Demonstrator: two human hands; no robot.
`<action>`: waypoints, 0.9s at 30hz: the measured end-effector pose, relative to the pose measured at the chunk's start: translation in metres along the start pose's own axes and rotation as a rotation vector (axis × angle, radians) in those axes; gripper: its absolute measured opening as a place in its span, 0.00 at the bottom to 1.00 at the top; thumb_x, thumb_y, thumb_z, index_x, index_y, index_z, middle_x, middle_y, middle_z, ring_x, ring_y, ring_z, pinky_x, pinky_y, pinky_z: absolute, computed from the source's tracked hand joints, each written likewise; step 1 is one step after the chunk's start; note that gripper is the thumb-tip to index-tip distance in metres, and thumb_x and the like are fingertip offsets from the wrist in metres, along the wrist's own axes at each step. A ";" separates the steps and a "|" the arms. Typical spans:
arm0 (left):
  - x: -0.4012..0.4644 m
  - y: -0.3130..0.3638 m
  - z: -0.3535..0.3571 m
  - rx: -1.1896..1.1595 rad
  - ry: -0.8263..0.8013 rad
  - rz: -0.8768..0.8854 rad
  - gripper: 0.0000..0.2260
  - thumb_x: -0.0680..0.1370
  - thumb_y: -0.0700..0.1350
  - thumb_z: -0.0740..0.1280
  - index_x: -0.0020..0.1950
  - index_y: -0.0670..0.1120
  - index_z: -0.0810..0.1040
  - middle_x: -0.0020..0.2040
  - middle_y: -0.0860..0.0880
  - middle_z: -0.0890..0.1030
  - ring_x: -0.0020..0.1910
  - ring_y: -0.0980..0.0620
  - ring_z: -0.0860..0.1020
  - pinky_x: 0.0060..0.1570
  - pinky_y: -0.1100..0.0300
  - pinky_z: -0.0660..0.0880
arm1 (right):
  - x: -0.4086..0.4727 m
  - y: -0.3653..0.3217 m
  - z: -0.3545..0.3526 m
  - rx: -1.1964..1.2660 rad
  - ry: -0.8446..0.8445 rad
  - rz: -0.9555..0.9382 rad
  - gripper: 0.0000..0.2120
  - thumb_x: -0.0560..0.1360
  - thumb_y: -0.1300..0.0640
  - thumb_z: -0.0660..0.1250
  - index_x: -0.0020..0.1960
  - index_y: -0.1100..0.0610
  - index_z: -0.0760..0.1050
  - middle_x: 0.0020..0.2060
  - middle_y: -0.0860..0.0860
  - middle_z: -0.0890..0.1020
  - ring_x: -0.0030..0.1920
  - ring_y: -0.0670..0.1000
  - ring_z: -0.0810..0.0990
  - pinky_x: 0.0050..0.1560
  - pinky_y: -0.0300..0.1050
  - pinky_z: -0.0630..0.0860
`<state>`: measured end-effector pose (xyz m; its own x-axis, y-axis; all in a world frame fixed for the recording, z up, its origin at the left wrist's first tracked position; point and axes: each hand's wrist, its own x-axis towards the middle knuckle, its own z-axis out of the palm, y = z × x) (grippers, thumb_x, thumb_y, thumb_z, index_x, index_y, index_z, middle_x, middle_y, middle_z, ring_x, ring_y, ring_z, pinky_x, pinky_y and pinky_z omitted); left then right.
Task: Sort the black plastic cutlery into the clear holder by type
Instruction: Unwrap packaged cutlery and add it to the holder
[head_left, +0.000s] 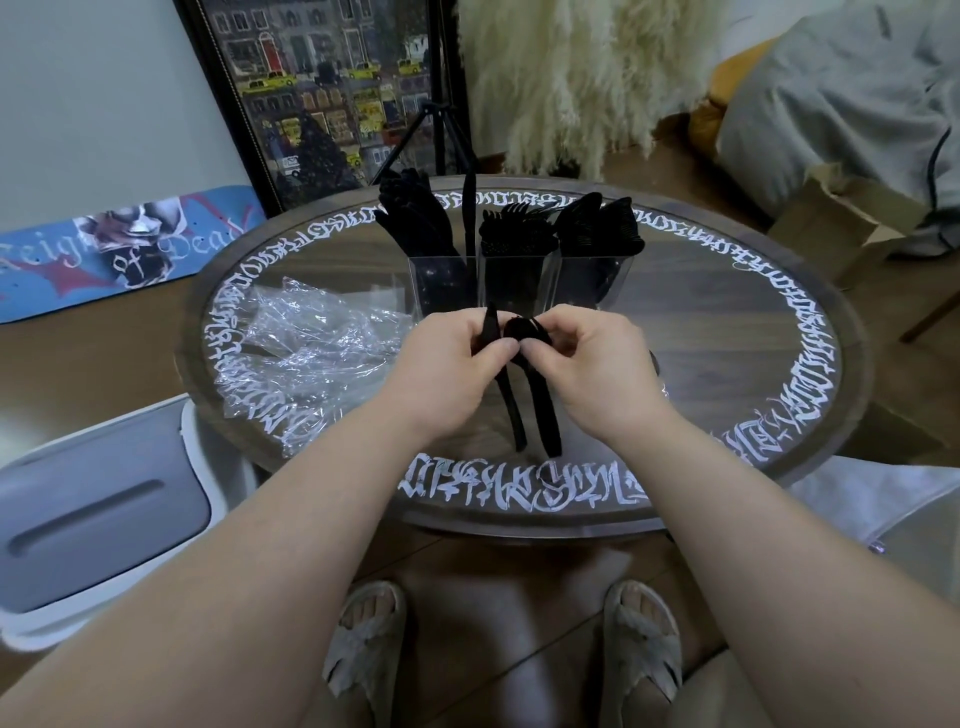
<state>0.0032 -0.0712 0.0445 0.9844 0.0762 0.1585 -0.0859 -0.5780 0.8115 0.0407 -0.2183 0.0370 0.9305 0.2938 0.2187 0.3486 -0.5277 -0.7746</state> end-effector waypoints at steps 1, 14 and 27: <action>-0.001 -0.001 -0.001 -0.004 0.009 0.002 0.09 0.77 0.41 0.67 0.51 0.54 0.82 0.43 0.58 0.82 0.45 0.62 0.79 0.50 0.63 0.74 | 0.000 0.000 0.000 -0.010 0.004 0.001 0.04 0.75 0.55 0.69 0.44 0.46 0.80 0.34 0.42 0.79 0.37 0.42 0.77 0.37 0.34 0.68; -0.022 0.021 -0.031 0.138 0.218 -0.056 0.12 0.83 0.45 0.57 0.55 0.45 0.80 0.43 0.48 0.77 0.46 0.51 0.76 0.43 0.61 0.68 | -0.009 -0.023 -0.026 0.180 0.229 0.072 0.07 0.75 0.61 0.69 0.43 0.49 0.78 0.37 0.43 0.81 0.40 0.44 0.79 0.49 0.46 0.78; 0.059 0.060 -0.103 0.490 0.457 0.145 0.05 0.77 0.45 0.66 0.52 0.46 0.76 0.45 0.49 0.82 0.46 0.45 0.79 0.45 0.53 0.75 | 0.023 -0.054 -0.064 0.229 0.301 0.019 0.11 0.75 0.62 0.69 0.40 0.45 0.78 0.37 0.44 0.83 0.42 0.49 0.82 0.50 0.50 0.79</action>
<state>0.0400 -0.0180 0.1602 0.7951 0.2437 0.5553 -0.0261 -0.9011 0.4329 0.0502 -0.2339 0.1217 0.9398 0.0203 0.3413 0.3286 -0.3287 -0.8854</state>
